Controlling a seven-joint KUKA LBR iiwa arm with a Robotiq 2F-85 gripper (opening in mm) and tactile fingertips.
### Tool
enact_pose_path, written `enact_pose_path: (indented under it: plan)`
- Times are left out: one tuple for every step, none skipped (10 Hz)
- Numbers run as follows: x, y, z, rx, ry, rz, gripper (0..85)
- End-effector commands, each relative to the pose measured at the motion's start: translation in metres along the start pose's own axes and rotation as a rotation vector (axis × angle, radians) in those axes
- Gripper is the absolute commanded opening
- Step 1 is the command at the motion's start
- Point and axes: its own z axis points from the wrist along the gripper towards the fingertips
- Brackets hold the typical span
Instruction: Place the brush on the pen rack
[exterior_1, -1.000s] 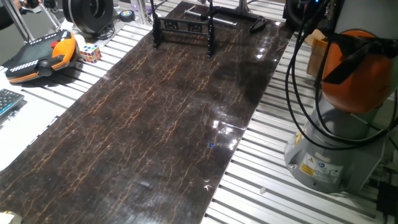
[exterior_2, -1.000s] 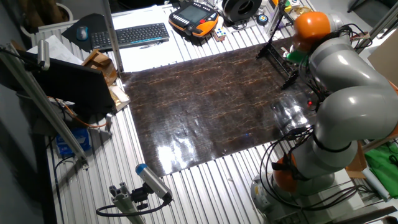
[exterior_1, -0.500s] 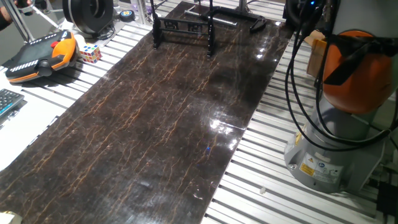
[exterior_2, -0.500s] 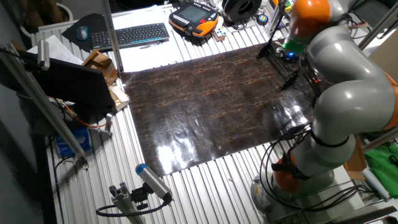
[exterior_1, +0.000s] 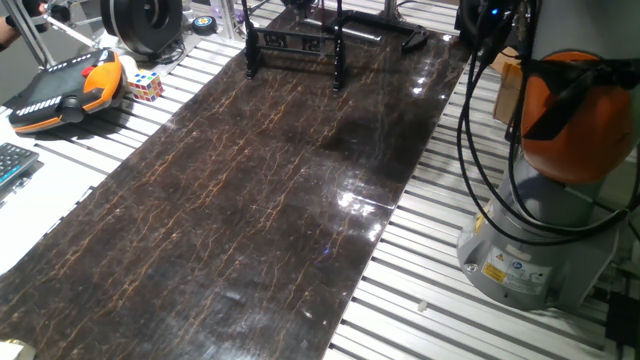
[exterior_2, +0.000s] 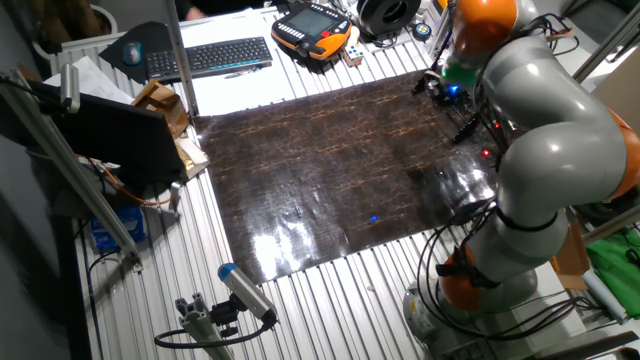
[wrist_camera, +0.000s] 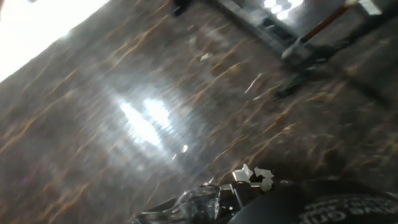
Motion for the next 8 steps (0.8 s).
enact_pose_path:
  plan:
    - [0.003, 0.000, 0.000, 0.003, 0.020, -0.137, 1.0]
    - [0.006, 0.000, 0.000, -0.007, 0.044, -0.179, 1.0]
    - [0.008, 0.000, 0.002, -0.022, 0.059, -0.188, 1.0]
    - [0.007, 0.001, 0.005, -0.024, 0.059, -0.208, 1.0]
    - [0.007, 0.001, 0.007, -0.038, 0.063, -0.223, 1.0]
    - [0.007, 0.002, 0.008, -0.042, 0.060, -0.239, 1.0]
    - [0.007, 0.002, 0.010, -0.049, 0.057, -0.245, 1.0]
    - [0.011, 0.001, 0.010, -0.050, 0.056, -0.247, 1.0]
